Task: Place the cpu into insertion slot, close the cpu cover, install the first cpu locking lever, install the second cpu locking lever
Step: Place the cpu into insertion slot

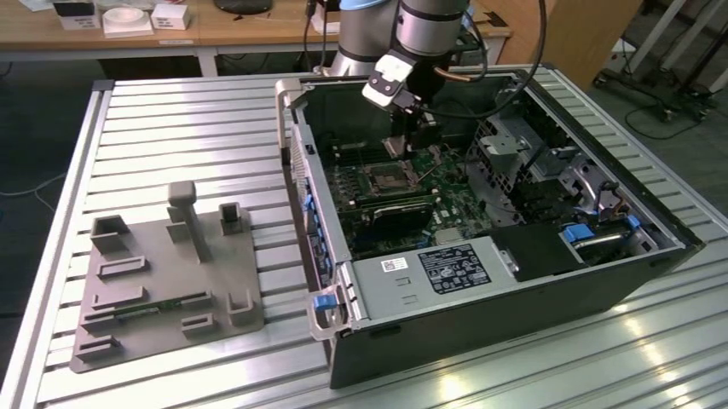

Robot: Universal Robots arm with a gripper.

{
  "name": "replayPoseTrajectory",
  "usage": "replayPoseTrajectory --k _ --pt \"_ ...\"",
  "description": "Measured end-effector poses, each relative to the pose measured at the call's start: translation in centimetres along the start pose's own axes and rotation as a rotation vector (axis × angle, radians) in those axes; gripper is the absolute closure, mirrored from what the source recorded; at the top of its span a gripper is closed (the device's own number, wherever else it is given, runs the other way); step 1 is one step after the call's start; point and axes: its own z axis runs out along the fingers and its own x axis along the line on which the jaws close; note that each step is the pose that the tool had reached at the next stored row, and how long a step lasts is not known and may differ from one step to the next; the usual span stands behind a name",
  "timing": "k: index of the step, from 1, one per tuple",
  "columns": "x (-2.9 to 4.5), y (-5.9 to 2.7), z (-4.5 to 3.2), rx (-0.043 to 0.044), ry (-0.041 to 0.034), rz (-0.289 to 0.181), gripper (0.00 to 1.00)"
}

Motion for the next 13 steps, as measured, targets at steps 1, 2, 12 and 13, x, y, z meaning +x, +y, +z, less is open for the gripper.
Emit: replayPoseTrajectory --k 1,2,12,13 --pt "0.00 0.00 0.02 0.0001 0.0000 0.000 0.46" --pt "0.00 0.00 0.04 0.0000 0.0000 0.000 0.46" --pt "-0.01 -0.02 0.39 0.0001 0.0000 0.000 0.46" --pt "-0.01 -0.02 0.43 0.0000 0.0000 0.000 0.46"
